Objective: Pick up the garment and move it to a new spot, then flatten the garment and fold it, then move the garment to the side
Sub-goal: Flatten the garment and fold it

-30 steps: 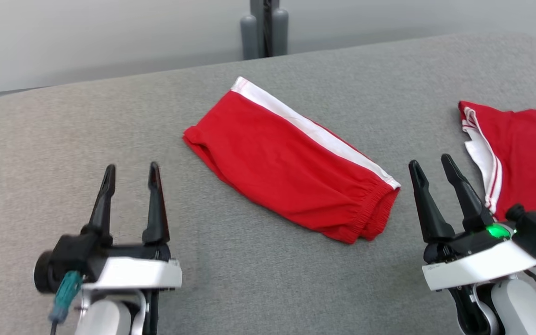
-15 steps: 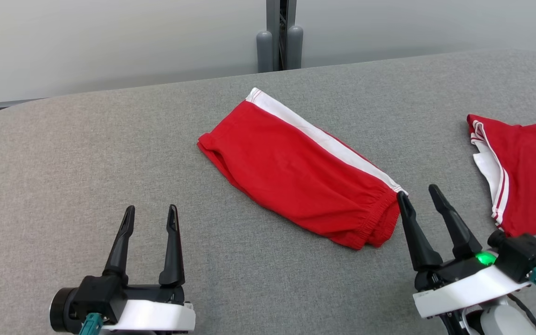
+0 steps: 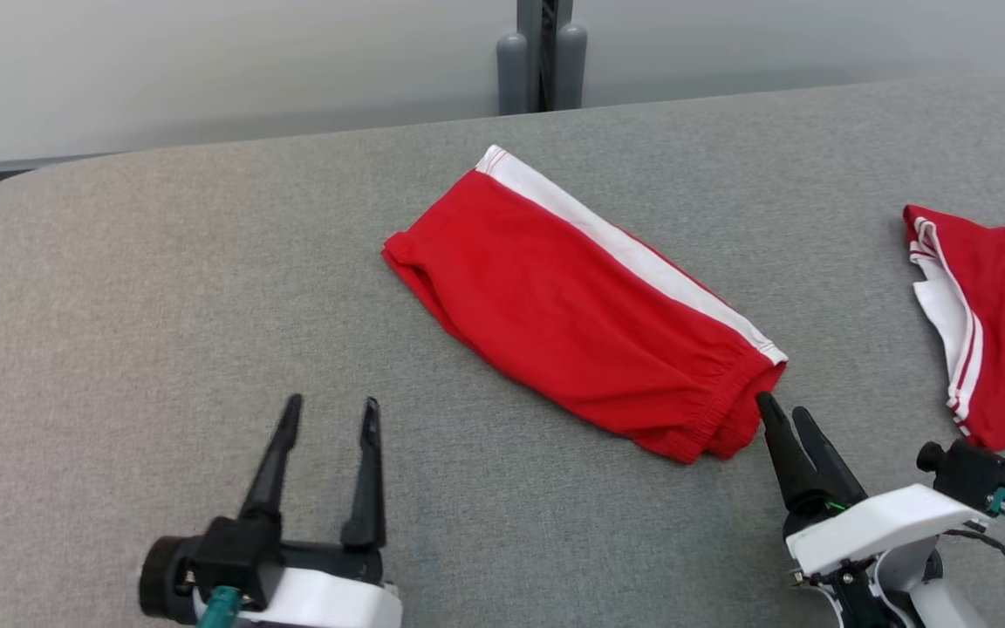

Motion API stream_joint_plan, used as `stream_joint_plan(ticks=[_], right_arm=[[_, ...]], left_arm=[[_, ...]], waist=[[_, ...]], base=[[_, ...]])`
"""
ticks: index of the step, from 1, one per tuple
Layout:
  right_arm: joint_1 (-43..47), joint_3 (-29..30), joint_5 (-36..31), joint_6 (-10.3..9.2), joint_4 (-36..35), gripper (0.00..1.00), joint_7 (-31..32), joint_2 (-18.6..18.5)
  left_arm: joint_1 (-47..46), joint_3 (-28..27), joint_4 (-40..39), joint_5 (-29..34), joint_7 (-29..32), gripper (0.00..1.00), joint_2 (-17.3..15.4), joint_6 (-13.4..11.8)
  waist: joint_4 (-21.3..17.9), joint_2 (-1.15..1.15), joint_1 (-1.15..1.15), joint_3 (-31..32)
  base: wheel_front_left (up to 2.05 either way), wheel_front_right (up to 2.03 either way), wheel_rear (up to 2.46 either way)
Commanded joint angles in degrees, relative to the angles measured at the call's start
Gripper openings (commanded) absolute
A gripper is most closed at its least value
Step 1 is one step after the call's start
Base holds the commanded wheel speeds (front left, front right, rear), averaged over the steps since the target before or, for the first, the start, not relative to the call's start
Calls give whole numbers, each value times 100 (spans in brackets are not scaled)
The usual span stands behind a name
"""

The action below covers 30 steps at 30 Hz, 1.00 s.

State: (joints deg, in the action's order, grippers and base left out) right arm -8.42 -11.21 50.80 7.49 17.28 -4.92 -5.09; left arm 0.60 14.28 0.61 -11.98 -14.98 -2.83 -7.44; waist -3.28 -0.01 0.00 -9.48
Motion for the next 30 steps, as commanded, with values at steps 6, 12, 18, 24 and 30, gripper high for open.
stream_joint_plan(ticks=[6, 12, 18, 24, 30], right_arm=[[-331, 56, 817, 1, 515, 100, 386, 27], [-537, -45, 1154, 1, 798, 100, 537, -16], [-748, -165, 1454, 1, 1066, 100, 615, -61], [-1023, -386, 1632, 6, 1316, 100, 689, -105], [-1240, -549, 1807, 17, 1417, 100, 661, -124]], left_arm=[[-120, 254, 474, -83, -23, 100, -20, -48], [-201, 263, 450, 56, -23, 100, -19, -82], [-271, 289, 332, 146, -23, 100, -19, -100], [-357, 377, 248, 203, -23, 100, -20, -120], [-390, 436, 202, 193, -23, 100, -20, -135]], waist=[[162, 1, 0, -170], [274, 1, 0, -307], [332, 1, 0, -429], [410, 1, 0, -511], [539, 1, 0, -554]], base=[[0, 0, 0], [0, 0, 0], [0, 0, 0], [0, 0, 0], [0, 0, 0]])
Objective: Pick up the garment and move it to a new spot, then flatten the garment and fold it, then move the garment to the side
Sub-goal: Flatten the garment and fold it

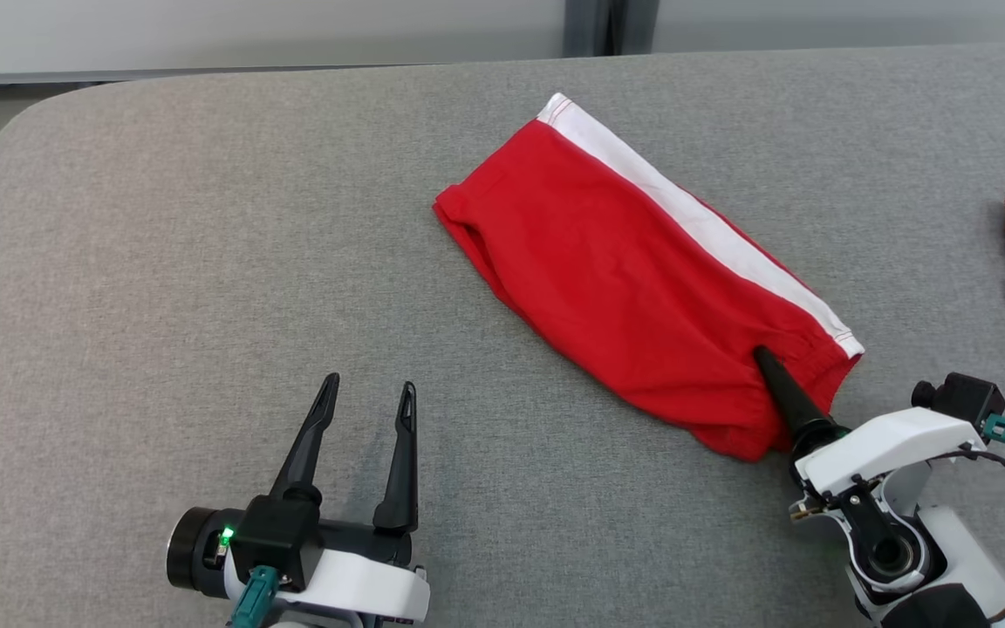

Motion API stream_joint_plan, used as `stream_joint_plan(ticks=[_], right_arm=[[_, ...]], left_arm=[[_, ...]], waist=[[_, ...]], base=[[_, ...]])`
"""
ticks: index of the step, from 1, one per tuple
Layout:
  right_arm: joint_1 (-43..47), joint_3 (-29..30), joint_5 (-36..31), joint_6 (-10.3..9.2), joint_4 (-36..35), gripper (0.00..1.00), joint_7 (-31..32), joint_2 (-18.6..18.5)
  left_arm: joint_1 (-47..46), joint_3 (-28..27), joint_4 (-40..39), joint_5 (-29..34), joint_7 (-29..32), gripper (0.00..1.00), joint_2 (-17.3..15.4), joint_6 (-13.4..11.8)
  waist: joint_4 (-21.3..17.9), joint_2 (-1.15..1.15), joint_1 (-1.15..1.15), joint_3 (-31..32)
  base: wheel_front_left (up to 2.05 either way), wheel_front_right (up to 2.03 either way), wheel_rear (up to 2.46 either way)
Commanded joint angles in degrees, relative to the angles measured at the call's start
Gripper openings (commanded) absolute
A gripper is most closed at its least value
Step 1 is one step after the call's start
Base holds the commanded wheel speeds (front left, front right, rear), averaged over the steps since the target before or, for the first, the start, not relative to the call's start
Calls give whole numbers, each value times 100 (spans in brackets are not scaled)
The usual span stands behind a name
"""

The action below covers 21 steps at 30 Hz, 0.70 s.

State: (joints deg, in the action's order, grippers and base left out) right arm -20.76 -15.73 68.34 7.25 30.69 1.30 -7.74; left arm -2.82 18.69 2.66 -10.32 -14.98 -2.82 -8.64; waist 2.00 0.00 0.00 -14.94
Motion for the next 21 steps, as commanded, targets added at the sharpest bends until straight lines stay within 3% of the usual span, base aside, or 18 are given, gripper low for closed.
stream_joint_plan(ticks=[1, 8, 9, 11, 12, 21], right_arm=[[-51, -135, 81, 43, 105, 100, 40, 135], [-360, -282, 287, 45, 392, 100, -27, 111], [-394, -320, 306, 45, 425, 76, -47, 109], [-444, -402, 317, 46, 461, 7, -95, 108], [-477, -461, 288, 47, 458, 0, -134, 89], [-701, -1286, -250, 29, 474, 0, -318, -496]], left_arm=[[-62, 3, -12, 27, -23, 100, -21, -17], [-129, 0, -57, 2, -23, 100, -22, -121], [-140, -20, -63, -7, -23, 100, -21, -132], [-162, -65, -68, -13, -23, 100, -20, -129], [-173, -91, -77, -15, -23, 100, -20, -127], [-195, -48, -50, -157, -23, 100, -21, -126]], waist=[[37, 0, 0, -20], [204, 0, 0, -118], [221, 0, 0, -124], [248, 0, 0, -132], [258, 0, 0, -129], [294, 0, 0, 15]], base=[[0, 0, 0], [0, 0, 0], [0, 0, 0], [0, 0, 0], [0, 0, 0], [0, 0, 0]])
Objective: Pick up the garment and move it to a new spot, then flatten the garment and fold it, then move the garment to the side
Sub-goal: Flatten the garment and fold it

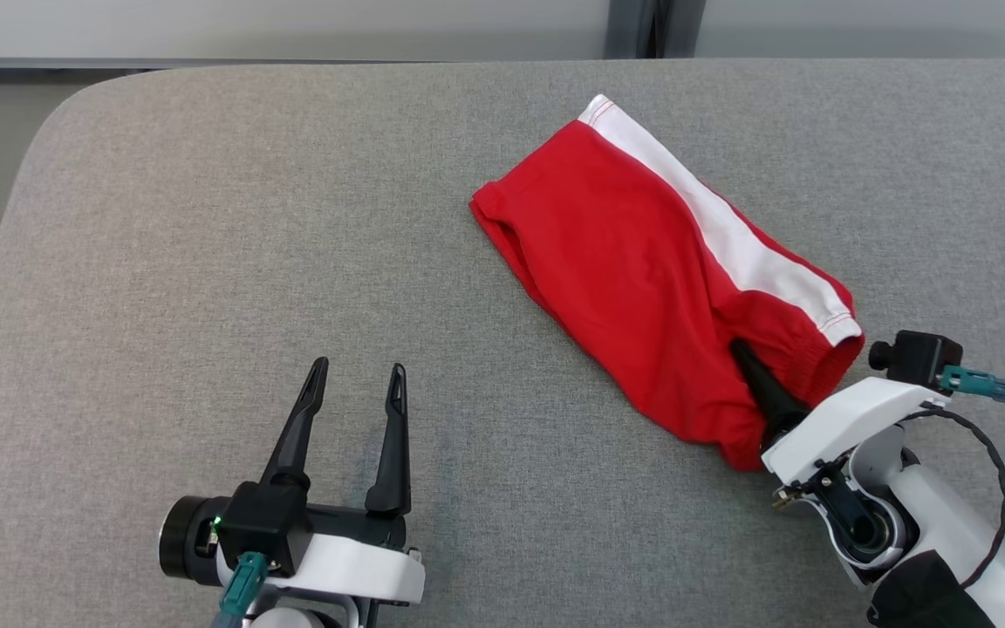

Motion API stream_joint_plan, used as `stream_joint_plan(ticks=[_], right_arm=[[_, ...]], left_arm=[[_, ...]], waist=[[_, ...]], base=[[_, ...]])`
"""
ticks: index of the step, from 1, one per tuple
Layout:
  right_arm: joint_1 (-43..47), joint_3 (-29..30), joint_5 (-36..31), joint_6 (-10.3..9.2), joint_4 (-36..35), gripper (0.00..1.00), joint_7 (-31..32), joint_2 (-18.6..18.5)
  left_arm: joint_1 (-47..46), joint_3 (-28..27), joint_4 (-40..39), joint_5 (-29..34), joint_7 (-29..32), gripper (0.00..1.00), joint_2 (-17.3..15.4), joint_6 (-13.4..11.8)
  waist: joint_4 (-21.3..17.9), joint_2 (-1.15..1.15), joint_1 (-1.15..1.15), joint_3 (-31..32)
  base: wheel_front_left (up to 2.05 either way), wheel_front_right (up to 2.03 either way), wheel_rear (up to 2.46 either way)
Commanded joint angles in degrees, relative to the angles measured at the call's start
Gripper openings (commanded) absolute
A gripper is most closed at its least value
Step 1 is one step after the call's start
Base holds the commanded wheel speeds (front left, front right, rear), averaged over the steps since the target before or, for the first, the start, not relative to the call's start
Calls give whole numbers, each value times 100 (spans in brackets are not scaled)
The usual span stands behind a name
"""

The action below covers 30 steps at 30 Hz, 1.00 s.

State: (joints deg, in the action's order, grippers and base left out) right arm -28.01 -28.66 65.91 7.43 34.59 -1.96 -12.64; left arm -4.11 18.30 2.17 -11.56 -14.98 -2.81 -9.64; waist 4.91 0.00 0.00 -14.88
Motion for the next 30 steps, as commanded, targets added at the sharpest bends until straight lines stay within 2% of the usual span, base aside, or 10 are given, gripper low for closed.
stream_joint_plan(ticks=[1, 8, 11, 19, 20, 27, 30], right_arm=[[-32, -96, -43, 10, 34, 0, 34, -58], [-238, -716, 149, 11, -569, 0, 334, -331], [-311, -849, 175, 10, -552, 0, 582, -542], [-552, -1145, 209, 10, -424, 0, 1638, -1344], [-552, -1145, 209, 10, -424, 0, 1638, -1344], [-798, -1206, 358, 10, -250, 0, 2437, -2046], [-966, -1321, 213, 10, -125, 0, 2627, -2336]], left_arm=[[-52, 10, 11, -55, -23, 100, -21, -35], [14, 144, 86, -286, -23, 100, -21, -92], [25, 188, 101, -336, -23, 100, -22, -116], [44, 204, 118, -405, -23, 100, -21, -107], [44, 204, 118, -405, -23, 100, -21, -107], [7, 267, 140, -460, -23, 100, -22, -119], [-19, 293, 151, -477, -23, 100, -22, -118]], waist=[[6, 0, 0, 26], [77, 0, 0, 199], [110, 0, 0, 243], [167, 0, 0, 292], [167, 0, 0, 292], [201, 0, 0, 273], [220, 0, 0, 240]], base=[[0, 0, 0], [0, 0, 0], [0, 0, 0], [0, 0, 0], [0, 0, 0], [0, 0, 0], [0, 0, 0]])
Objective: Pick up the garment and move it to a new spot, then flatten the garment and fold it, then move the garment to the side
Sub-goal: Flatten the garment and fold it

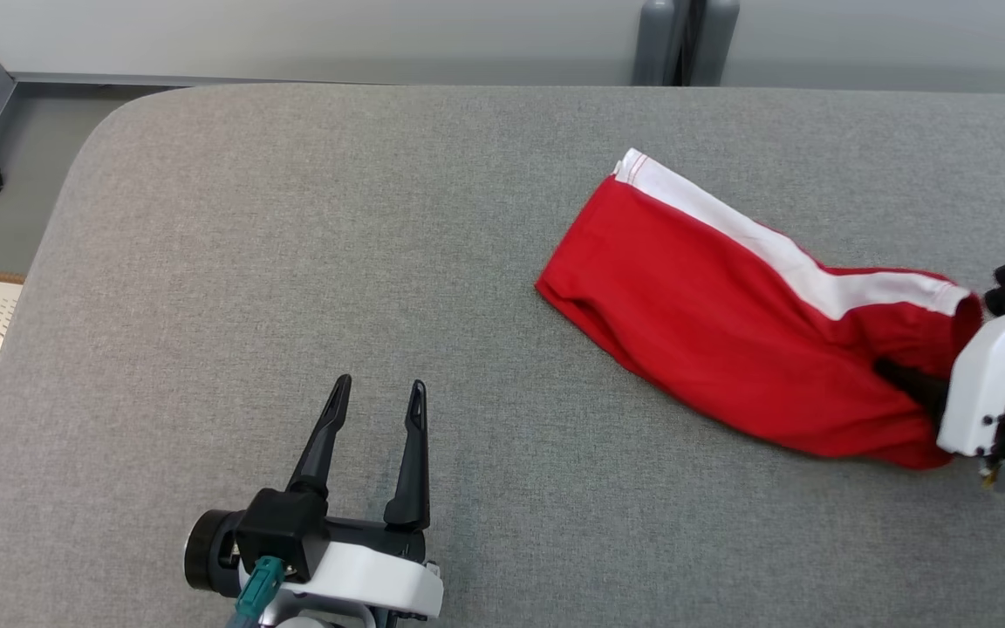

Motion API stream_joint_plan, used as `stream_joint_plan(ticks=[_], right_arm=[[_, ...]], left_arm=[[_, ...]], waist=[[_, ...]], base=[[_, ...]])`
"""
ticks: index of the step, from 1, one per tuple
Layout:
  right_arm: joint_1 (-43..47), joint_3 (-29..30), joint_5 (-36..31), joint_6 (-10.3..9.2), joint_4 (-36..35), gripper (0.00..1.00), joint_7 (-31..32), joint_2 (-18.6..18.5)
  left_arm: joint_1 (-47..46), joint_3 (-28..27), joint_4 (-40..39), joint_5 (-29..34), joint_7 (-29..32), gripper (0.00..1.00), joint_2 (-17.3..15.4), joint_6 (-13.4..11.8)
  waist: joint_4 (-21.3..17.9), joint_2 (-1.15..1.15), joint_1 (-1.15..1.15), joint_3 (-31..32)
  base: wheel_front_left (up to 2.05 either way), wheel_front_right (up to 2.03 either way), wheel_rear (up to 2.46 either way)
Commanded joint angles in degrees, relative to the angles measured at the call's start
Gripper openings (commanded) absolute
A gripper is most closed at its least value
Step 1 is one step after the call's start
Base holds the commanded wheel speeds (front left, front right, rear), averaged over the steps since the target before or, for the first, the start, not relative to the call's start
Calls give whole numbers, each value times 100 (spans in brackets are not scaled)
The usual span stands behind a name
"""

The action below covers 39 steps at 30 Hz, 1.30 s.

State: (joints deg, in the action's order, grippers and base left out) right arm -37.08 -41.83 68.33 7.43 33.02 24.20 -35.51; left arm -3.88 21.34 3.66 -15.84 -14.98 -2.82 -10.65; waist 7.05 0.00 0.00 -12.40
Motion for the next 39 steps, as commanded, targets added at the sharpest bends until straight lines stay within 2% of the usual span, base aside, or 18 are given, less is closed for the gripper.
stream_joint_plan(ticks=[1, 6, 13, 16, 23, 27, 32, 39], right_arm=[[-124, -24, -37, 10, 71, 0, 47, -118], [-462, -28, -87, 9, 337, 0, 88, -414], [-1012, -445, -795, 5, 914, 0, 6, -866], [-1238, -628, -1081, 5, 1209, 0, -114, -943], [-1653, -908, -1251, 5, 1605, 0, -266, -808], [-1784, -820, -874, 5, 1690, 0, -170, -602], [-1943, -909, -726, 5, 1689, 0, -29, -489], [-2060, -843, -139, 6, 1634, 0, 483, -222]], left_arm=[[-49, 0, 9, -52, -23, 100, -21, -12], [-114, 66, 2, -66, -23, 100, -21, -12], [-169, 137, -8, -70, -23, 100, -20, -33], [-185, 197, -14, -69, -23, 100, -20, -42], [-252, 287, 16, -77, -23, 100, -21, -66], [-252, 325, 33, -101, -23, 100, -20, -77], [-262, 369, 39, -147, -23, 100, -20, -108], [-213, 429, 66, -276, -23, 100, -20, -139]], waist=[[13, 0, 0, -19], [91, 0, 0, -100], [205, 0, 0, -251], [263, 0, 0, -328], [381, 0, 0, -433], [435, 0, 0, -444], [480, 0, 0, -426], [548, 0, 0, -284]], base=[[0, 0, 0], [0, 0, 0], [0, 0, 0], [0, 0, 0], [0, 0, 0], [0, 0, 0], [0, 0, 0], [0, 0, 0]])
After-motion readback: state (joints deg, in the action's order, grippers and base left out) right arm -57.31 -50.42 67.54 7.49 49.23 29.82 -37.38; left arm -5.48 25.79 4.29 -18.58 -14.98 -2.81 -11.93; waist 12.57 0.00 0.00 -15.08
